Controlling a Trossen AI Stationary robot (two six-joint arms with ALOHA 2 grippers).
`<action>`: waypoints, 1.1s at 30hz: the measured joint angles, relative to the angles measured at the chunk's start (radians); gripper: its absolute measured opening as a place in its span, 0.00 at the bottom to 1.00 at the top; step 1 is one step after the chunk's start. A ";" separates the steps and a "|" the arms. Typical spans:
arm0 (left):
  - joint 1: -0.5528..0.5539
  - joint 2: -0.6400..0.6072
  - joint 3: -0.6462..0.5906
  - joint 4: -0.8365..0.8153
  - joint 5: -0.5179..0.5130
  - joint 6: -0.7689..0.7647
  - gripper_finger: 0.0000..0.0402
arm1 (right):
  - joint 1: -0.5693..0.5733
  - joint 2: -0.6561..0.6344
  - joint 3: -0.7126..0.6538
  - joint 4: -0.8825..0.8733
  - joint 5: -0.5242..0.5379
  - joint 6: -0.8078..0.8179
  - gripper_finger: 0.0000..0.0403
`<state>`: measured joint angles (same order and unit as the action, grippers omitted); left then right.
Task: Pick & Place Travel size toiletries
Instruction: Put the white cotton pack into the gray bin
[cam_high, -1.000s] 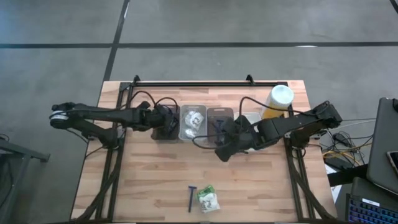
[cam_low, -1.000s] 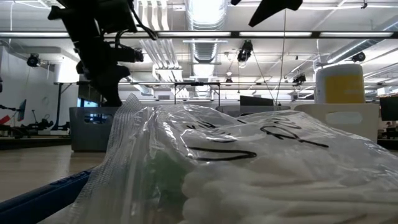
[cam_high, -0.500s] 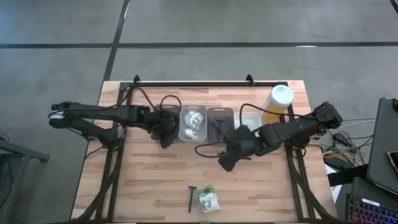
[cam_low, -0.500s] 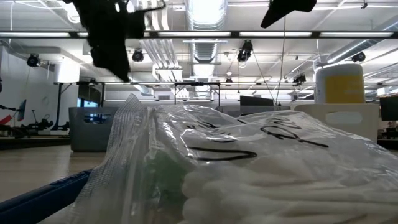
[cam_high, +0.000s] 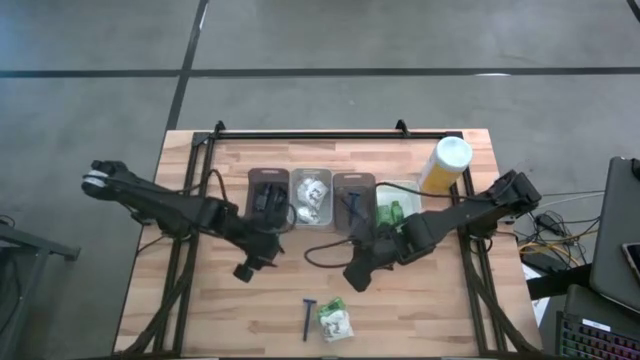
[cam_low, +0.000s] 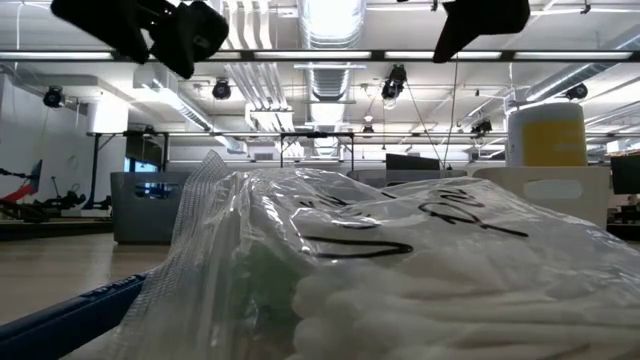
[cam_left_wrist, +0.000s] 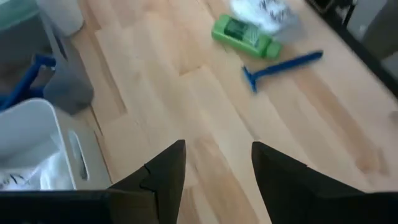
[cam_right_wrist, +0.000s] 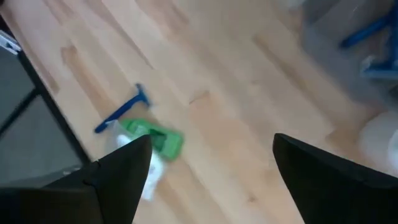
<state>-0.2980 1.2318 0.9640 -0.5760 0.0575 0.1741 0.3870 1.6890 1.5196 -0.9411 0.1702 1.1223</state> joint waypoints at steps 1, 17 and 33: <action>-0.006 0.001 -0.003 -0.003 -0.007 0.016 0.47 | 0.000 0.008 0.000 0.012 -0.016 0.030 0.81; -0.061 -0.140 -0.048 -0.236 -0.085 -0.148 0.47 | 0.112 0.224 0.008 0.189 -0.228 0.159 0.84; -0.063 -0.324 -0.205 -0.225 -0.085 -0.191 0.47 | 0.093 0.334 0.008 0.273 -0.329 -0.103 0.87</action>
<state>-0.3611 0.9075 0.7591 -0.8012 -0.0277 -0.0170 0.4799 2.0226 1.5276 -0.6685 -0.1590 1.0190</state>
